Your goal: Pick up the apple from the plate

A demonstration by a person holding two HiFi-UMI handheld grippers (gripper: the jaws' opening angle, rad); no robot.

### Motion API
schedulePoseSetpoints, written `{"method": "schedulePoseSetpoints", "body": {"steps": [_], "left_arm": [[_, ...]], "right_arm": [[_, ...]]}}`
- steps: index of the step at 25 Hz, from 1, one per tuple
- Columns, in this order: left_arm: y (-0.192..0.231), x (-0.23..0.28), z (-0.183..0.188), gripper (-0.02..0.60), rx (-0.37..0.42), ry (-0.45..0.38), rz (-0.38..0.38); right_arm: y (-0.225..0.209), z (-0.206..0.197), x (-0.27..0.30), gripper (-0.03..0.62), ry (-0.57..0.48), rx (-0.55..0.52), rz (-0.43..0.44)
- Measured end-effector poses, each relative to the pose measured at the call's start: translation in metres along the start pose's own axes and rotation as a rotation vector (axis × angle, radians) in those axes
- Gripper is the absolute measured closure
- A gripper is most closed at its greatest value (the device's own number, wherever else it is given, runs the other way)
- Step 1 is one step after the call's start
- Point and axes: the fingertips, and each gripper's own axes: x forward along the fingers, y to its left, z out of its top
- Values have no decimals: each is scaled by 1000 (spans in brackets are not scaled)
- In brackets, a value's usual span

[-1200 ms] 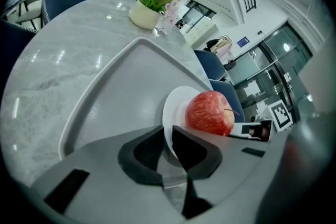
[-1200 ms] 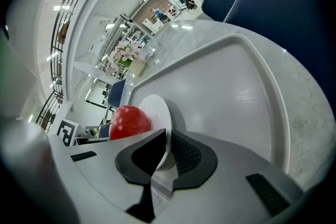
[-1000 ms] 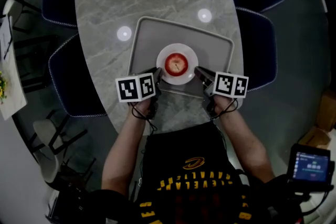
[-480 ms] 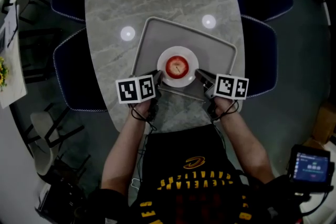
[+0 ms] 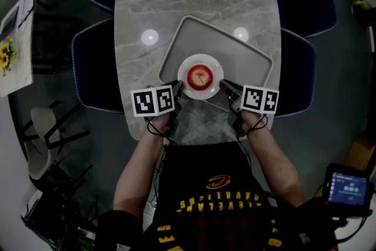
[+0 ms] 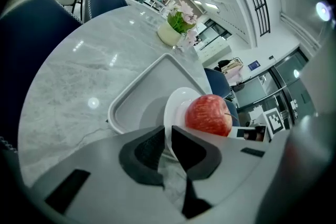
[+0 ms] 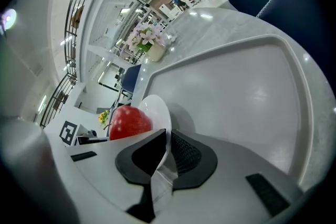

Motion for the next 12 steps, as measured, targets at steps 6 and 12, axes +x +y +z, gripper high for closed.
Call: {"method": "schedulePoseSetpoints", "body": {"steps": [6,12], "left_arm": [[13,-15,-17,538,-56,-53,24],[28,-36,-39,538,-119,-107,52]], "right_arm": [[12,-10,9,554,54,-67,35],[26,-34,15,554,110,-121,62]]}}
